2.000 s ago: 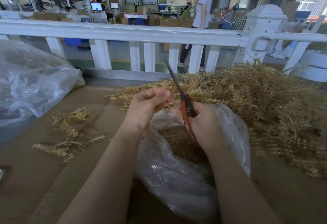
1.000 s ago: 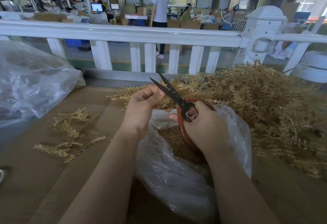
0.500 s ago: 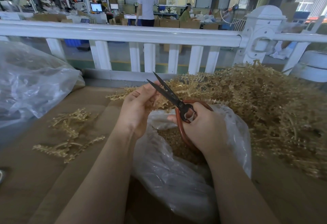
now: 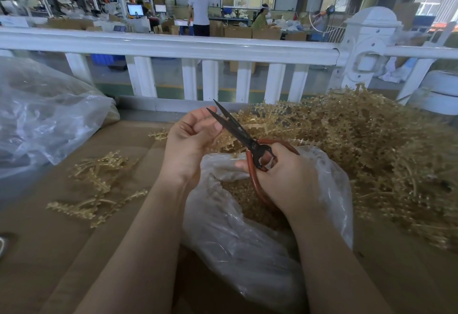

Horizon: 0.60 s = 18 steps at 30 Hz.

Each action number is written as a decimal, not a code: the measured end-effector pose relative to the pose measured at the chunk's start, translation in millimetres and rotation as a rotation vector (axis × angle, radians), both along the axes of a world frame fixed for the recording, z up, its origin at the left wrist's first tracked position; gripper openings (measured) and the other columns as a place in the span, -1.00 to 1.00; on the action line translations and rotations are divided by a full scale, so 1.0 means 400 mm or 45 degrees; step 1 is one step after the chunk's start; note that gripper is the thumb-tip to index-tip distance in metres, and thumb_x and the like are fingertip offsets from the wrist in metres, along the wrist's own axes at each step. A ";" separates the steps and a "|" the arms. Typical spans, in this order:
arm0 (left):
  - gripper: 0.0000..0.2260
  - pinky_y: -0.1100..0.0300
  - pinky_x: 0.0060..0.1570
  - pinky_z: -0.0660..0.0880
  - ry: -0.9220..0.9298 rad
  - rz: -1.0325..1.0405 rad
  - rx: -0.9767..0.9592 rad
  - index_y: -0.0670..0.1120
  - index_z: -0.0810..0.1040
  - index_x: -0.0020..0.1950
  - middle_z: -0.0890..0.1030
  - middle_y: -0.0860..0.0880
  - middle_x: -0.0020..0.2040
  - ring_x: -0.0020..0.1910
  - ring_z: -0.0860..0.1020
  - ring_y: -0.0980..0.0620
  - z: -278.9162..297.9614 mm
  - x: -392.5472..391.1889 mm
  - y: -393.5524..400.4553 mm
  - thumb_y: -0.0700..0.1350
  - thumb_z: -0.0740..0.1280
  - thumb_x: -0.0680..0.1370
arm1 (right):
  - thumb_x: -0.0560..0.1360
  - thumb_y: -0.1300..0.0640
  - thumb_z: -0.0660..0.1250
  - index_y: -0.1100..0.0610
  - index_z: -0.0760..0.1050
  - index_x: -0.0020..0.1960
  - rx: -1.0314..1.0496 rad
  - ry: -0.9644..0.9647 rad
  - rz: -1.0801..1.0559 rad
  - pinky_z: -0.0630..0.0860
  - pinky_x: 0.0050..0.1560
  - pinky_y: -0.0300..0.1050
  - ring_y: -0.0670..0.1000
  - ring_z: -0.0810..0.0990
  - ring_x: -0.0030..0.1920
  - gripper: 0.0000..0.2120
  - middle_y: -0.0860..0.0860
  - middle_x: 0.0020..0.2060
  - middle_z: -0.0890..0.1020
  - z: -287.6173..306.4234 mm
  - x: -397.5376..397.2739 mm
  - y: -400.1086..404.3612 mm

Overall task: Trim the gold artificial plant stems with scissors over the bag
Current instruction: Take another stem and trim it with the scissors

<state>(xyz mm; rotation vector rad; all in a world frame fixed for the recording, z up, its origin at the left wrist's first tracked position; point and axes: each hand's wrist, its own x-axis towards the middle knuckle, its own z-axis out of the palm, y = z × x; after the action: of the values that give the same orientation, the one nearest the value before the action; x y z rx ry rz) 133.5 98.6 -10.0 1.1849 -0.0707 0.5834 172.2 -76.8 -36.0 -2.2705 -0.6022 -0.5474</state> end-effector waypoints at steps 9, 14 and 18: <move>-0.77 0.22 -0.04 0.58 -0.094 0.101 0.223 -0.21 0.50 0.10 0.69 0.04 -0.31 -0.14 0.69 0.08 0.004 0.004 -0.004 -0.47 0.31 0.53 | 0.20 -0.64 0.07 0.00 0.49 -0.20 -0.002 0.016 -0.018 0.53 -0.29 -0.15 -0.22 0.49 -0.31 -0.28 -0.17 -0.34 0.54 0.000 0.000 0.000; -0.79 0.19 -0.02 0.58 -0.104 0.084 0.223 -0.21 0.51 0.09 0.70 0.03 -0.26 -0.12 0.68 0.07 0.003 0.006 -0.001 -0.45 0.32 0.53 | 0.21 -0.63 0.12 -0.05 0.50 -0.22 0.065 -0.014 0.015 0.47 -0.31 -0.26 -0.27 0.49 -0.28 -0.34 -0.22 -0.35 0.53 -0.004 0.000 0.003; -0.82 0.24 -0.04 0.57 -0.093 0.098 0.238 -0.24 0.55 0.05 0.70 0.01 -0.24 -0.13 0.67 0.08 -0.001 0.009 0.001 -0.44 0.35 0.52 | 0.22 -0.63 0.14 -0.03 0.53 -0.21 0.079 -0.021 0.018 0.56 -0.27 -0.17 -0.23 0.53 -0.28 -0.32 -0.20 -0.34 0.56 -0.014 0.007 0.005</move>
<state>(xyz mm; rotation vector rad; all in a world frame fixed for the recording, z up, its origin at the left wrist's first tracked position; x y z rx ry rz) 137.1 98.9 -10.6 1.3522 -0.1452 0.6992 175.2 -74.9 -41.5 -2.2040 -0.6006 -0.5708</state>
